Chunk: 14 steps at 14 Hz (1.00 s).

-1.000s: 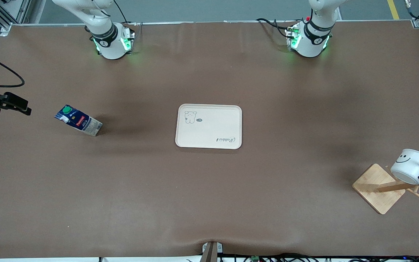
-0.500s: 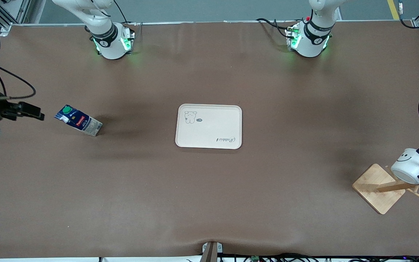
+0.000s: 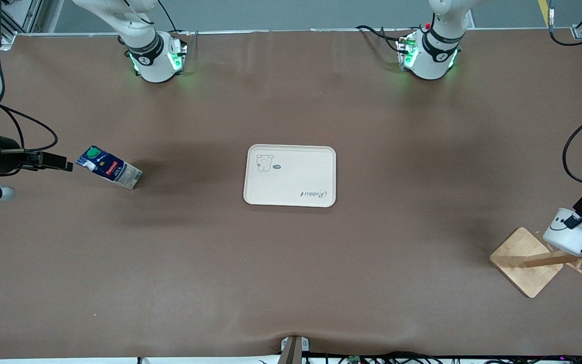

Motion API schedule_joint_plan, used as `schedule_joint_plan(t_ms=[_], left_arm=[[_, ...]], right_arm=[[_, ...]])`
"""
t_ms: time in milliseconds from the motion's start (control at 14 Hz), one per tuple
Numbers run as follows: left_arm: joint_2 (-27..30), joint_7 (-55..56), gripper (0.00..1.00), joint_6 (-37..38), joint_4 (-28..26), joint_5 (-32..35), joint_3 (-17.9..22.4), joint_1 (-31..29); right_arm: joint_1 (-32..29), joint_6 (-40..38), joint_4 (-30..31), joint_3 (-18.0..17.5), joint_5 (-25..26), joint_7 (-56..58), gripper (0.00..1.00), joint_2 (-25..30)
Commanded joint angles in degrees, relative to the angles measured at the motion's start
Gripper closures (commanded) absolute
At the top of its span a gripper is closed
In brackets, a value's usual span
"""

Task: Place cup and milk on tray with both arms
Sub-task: 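Grasp the milk carton with the right gripper while the left gripper grasps the mug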

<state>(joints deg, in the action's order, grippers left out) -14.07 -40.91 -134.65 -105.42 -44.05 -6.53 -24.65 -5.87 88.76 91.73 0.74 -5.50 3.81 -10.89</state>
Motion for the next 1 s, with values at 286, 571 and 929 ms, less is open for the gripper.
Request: schedule_joint_plan(t_ms=[286, 571, 929], left_arm=[[0.35, -6.1, 1.0, -0.35, -0.57, -0.51, -1.03, 0.04], [3.69, -7.07, 1.0, 0.35, -4.08, -0.51, -1.73, -0.13], [7.9, -7.96, 1.0, 4.83, -7.33, -0.42, -1.65, -0.57]], right_arm=[[-1.76, -1.75, -1.2, -0.48, -0.12, -0.04, 0.0, -4.05], [-2.47, -2.01, -1.21, -0.48, -0.3, -0.82, 0.0, -4.58], [-2.82, -2.01, -1.56, -0.48, -0.04, -0.82, 0.0, -5.2]])
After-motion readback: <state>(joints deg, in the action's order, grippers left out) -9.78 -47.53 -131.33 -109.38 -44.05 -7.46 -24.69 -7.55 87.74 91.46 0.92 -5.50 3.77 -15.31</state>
